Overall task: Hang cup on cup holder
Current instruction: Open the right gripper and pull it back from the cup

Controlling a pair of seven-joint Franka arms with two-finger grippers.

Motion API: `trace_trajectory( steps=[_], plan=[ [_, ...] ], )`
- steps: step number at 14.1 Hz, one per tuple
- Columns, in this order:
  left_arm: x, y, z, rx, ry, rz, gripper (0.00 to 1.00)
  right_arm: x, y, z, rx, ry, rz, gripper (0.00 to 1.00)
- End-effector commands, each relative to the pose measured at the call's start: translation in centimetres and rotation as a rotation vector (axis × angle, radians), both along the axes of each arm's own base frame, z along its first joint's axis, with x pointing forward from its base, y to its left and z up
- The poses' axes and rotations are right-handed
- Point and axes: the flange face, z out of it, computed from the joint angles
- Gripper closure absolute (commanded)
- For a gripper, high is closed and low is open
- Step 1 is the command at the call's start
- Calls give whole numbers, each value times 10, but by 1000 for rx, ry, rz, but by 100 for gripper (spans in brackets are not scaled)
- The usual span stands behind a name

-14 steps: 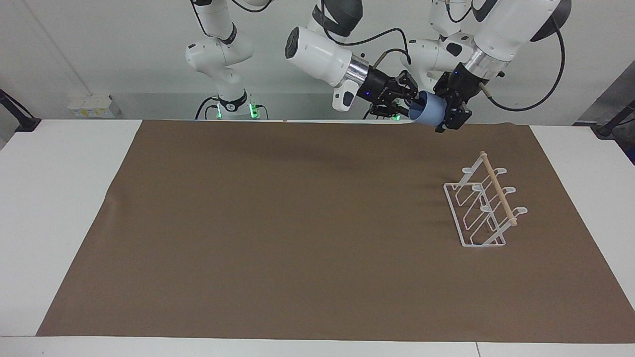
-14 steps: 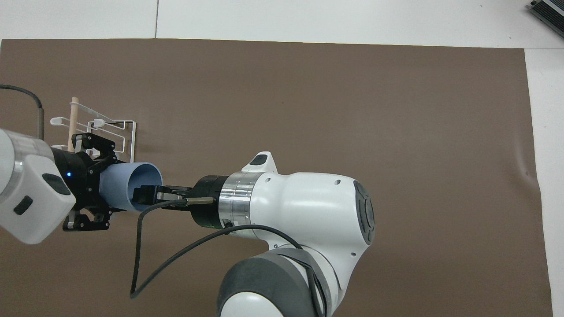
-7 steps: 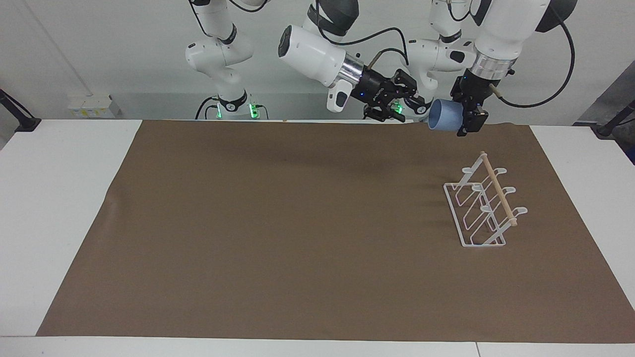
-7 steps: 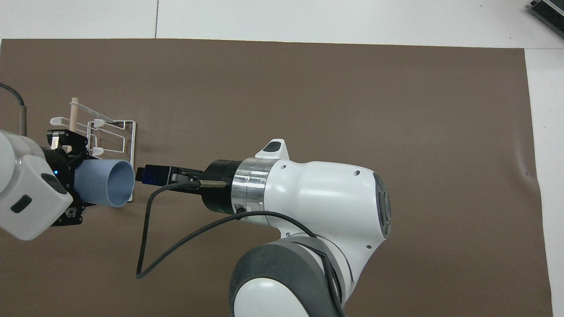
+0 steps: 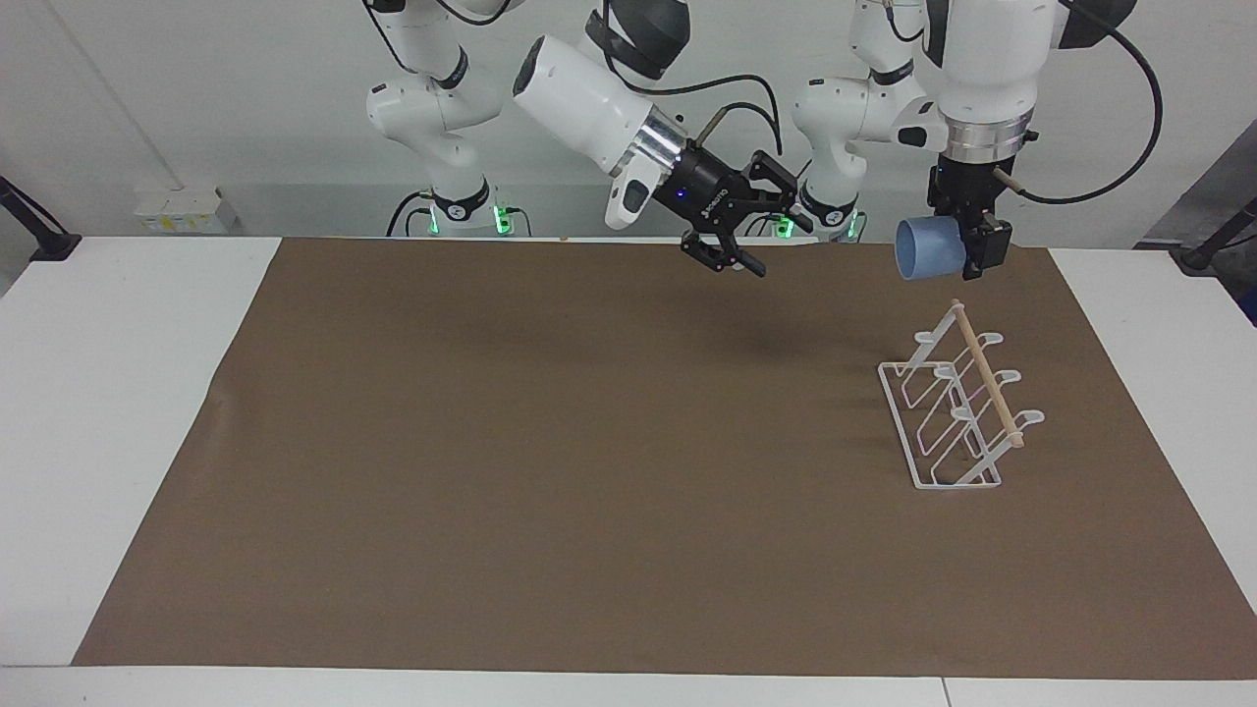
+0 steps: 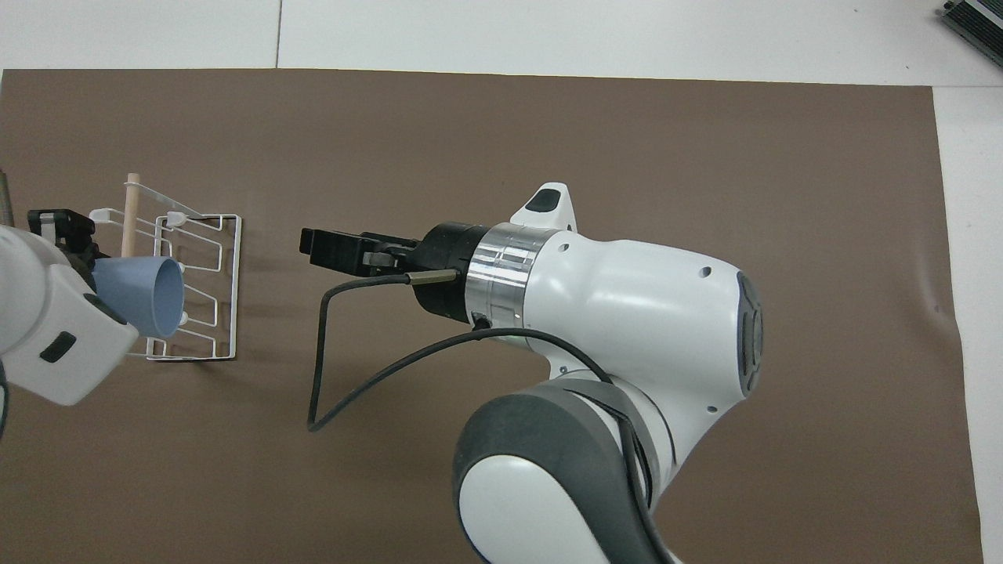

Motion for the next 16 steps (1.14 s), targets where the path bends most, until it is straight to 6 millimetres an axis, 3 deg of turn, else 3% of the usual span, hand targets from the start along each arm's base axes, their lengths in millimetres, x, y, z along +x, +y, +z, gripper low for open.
trace_trajectory(
  steps=[1,4,7,9,11,14,15,16],
  plan=[
    [-1,-10,-14,152,-66,11,100,20,-13,5,-129,-175,85,19],
    [22,-18,-55,323,-42,-36,100,22,-10,4,-244,-255,163,21],
    [40,-26,-88,493,-70,-43,100,27,-21,10,-451,-367,295,23],
    [52,-26,-106,565,-96,-47,100,31,-33,14,-550,-359,356,23],
    [66,-22,-119,588,-155,-72,100,37,-59,18,-661,-314,400,23],
    [97,27,-144,611,-224,-165,100,44,-104,27,-797,-211,435,23],
    [105,41,-162,610,-196,-160,100,49,-121,24,-808,-155,427,24],
    [109,49,-168,620,-187,-156,100,55,-141,20,-815,-112,411,27]
  ],
)
